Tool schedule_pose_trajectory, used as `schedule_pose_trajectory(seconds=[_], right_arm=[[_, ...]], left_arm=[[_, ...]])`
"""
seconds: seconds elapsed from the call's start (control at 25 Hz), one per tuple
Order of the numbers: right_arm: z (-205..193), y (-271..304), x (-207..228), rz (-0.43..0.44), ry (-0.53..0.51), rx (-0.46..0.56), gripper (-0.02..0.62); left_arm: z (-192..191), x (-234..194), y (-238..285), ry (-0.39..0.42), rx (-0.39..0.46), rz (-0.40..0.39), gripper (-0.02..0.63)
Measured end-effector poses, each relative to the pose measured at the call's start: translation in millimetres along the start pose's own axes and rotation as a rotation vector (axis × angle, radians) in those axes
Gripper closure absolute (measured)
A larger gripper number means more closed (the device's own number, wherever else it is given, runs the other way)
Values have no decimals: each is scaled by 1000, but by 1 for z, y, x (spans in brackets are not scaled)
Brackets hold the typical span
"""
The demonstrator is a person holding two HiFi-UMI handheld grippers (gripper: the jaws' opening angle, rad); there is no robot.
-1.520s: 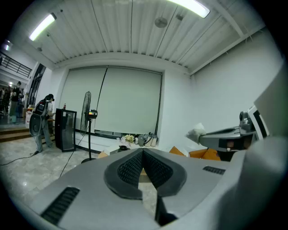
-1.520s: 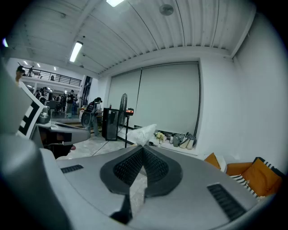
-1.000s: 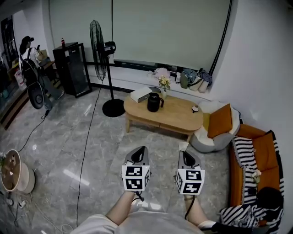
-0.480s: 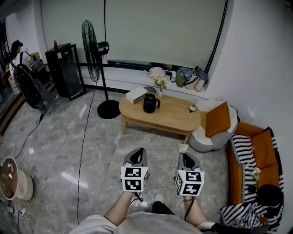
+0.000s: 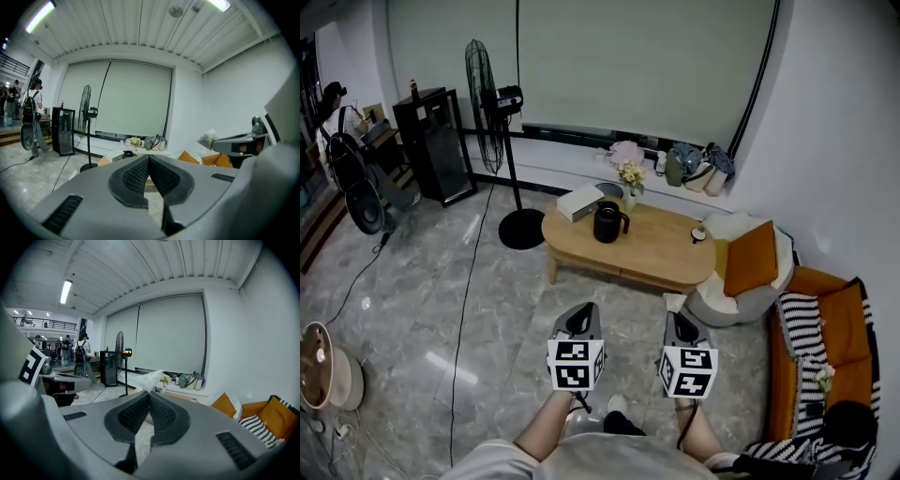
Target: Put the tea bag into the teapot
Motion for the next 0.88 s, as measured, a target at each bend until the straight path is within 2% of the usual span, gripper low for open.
schedule_pose_trajectory(seconds=[0.2,0.48,0.88], right_arm=[[27,37,30,18,-20,7,561],[44,85,74,39,-20,3,561],[54,139,109,98,11,1,561]], left_arm=[[30,3,42,-7,20,27,591],[54,13,98,-5,24,50,591],[63,20,148,12,-8,82,590]])
Point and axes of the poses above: the fingertips, and each gripper's own axes: y forward along the fingers, x to its right, z out of its top, the point moved 7 cm from there along -y, backward along the fingers, and after that the axes turned 8 degrees about -x, right-handed, at the moved point
